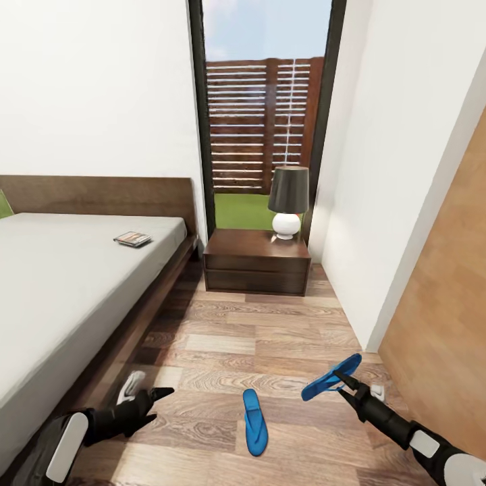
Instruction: In the bedroom, move the book from the bed onto either nightstand, and place the two sandals side by side next to the bed.
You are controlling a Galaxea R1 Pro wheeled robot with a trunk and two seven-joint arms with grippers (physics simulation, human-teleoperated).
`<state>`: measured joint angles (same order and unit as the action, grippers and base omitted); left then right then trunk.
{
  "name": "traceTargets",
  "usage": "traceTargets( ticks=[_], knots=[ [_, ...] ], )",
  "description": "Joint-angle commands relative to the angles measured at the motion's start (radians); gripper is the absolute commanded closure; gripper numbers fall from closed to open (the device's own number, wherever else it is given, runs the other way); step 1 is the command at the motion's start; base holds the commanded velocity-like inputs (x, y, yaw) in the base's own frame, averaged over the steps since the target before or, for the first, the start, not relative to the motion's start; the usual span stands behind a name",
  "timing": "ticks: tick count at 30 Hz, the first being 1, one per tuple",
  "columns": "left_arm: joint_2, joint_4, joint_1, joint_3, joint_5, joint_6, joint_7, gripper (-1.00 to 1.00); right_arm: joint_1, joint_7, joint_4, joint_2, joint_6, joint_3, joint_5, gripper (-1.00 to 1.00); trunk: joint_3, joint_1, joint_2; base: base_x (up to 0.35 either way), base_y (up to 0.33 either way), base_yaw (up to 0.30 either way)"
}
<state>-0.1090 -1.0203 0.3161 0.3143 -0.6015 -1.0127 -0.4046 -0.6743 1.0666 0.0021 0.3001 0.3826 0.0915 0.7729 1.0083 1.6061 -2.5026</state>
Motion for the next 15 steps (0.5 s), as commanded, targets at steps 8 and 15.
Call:
traceTargets(
  ticks=[8,15],
  knots=[
    [-0.006,0.045,-0.045,-0.002,0.006,0.012,-0.011,-1.0,0.046,0.002,0.034,-0.007,0.003,0.016,-0.002,1.0,0.001,0.0,0.0,0.0,0.0,0.0],
    [-0.006,0.069,-0.069,-0.003,0.006,0.014,-0.012,-1.0,0.072,0.007,0.036,-0.007,0.002,0.016,0.001,1.0,0.001,0.0,0.0,0.0,0.0,0.0]
  ],
)
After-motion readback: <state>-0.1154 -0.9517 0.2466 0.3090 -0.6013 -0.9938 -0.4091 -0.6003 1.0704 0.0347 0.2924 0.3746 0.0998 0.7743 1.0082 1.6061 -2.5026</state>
